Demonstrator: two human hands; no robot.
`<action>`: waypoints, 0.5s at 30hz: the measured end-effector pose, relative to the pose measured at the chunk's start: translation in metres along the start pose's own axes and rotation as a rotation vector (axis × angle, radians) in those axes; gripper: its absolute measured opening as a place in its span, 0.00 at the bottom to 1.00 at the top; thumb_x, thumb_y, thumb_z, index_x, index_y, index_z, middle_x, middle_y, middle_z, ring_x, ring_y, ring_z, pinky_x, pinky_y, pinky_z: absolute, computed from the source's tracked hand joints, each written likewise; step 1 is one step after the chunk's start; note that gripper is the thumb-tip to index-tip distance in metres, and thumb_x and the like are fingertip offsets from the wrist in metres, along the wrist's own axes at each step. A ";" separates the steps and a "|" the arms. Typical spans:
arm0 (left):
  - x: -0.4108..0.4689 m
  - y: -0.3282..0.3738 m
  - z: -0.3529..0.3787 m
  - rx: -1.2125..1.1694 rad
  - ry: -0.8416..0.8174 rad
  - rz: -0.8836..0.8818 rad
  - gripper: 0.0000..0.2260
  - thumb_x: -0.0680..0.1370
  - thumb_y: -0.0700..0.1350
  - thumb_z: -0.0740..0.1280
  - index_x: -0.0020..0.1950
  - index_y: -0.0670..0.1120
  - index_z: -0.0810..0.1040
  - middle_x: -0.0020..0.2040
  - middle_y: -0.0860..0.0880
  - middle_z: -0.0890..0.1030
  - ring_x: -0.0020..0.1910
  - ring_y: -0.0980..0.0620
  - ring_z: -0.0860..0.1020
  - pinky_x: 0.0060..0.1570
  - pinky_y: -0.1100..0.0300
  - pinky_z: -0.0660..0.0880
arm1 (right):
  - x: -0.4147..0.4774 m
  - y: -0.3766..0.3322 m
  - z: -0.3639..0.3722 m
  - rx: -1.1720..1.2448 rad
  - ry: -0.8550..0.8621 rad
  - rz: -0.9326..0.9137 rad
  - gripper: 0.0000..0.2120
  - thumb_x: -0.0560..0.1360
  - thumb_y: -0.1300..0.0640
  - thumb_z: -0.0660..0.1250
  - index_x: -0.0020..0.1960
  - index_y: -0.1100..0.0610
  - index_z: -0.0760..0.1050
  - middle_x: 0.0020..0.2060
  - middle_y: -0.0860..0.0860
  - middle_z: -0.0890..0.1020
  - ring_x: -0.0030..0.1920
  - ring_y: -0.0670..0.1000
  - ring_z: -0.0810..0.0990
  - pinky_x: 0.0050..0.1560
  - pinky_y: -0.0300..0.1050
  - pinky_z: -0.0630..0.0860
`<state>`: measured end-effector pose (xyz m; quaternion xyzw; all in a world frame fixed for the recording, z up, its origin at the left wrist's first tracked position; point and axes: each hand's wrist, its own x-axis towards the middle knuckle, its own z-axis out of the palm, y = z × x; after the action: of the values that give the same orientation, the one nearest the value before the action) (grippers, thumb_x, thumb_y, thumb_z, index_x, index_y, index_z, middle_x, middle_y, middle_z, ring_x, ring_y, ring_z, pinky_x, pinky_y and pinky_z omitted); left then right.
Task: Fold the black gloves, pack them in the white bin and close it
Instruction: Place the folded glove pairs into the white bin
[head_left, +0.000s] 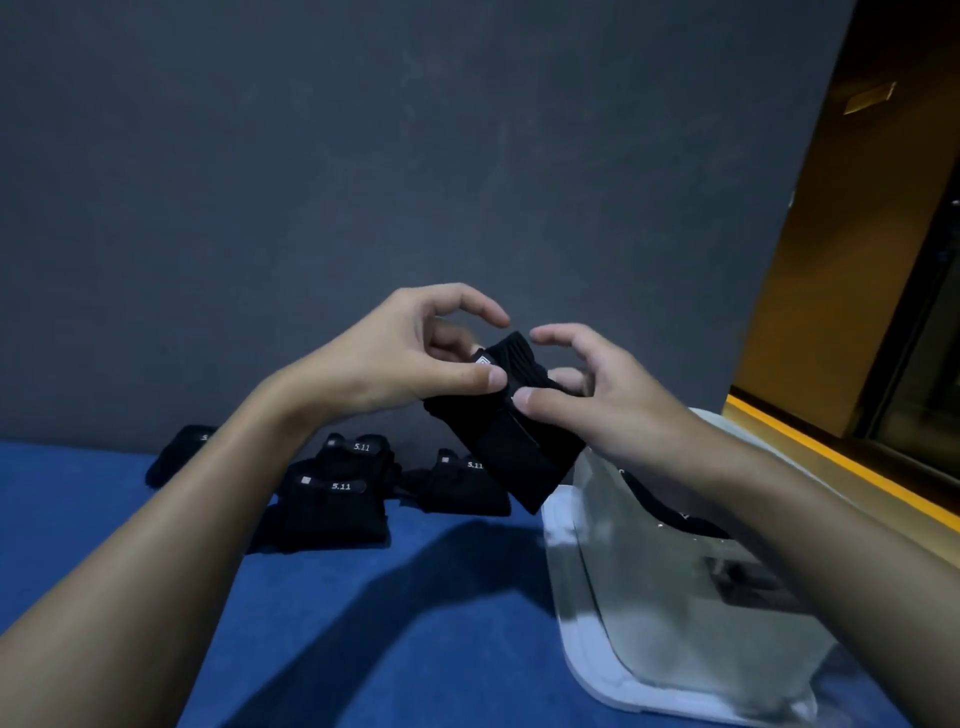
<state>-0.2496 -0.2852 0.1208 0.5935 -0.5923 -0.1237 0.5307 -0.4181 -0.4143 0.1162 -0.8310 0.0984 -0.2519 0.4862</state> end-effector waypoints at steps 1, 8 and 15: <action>0.003 0.000 0.006 0.009 0.027 0.011 0.19 0.71 0.43 0.78 0.60 0.48 0.78 0.42 0.45 0.83 0.40 0.50 0.80 0.44 0.55 0.76 | -0.001 -0.001 -0.005 -0.001 0.013 -0.014 0.24 0.76 0.62 0.70 0.68 0.52 0.67 0.49 0.57 0.85 0.46 0.53 0.85 0.53 0.52 0.79; 0.033 -0.013 0.046 0.018 0.254 0.123 0.20 0.71 0.49 0.77 0.61 0.53 0.77 0.56 0.46 0.81 0.47 0.54 0.82 0.51 0.55 0.80 | -0.008 0.008 -0.045 0.044 0.196 -0.059 0.19 0.77 0.64 0.67 0.64 0.51 0.69 0.48 0.55 0.85 0.48 0.57 0.85 0.46 0.49 0.81; 0.061 -0.014 0.096 -0.140 0.305 0.118 0.22 0.74 0.39 0.75 0.64 0.49 0.72 0.52 0.43 0.83 0.46 0.47 0.84 0.45 0.60 0.81 | -0.012 0.026 -0.085 -0.182 0.312 -0.052 0.20 0.73 0.58 0.74 0.62 0.50 0.72 0.55 0.49 0.79 0.48 0.48 0.83 0.46 0.44 0.80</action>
<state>-0.2999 -0.3867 0.1003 0.5311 -0.5285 -0.0420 0.6609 -0.4704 -0.4871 0.1246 -0.8245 0.1738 -0.3804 0.3812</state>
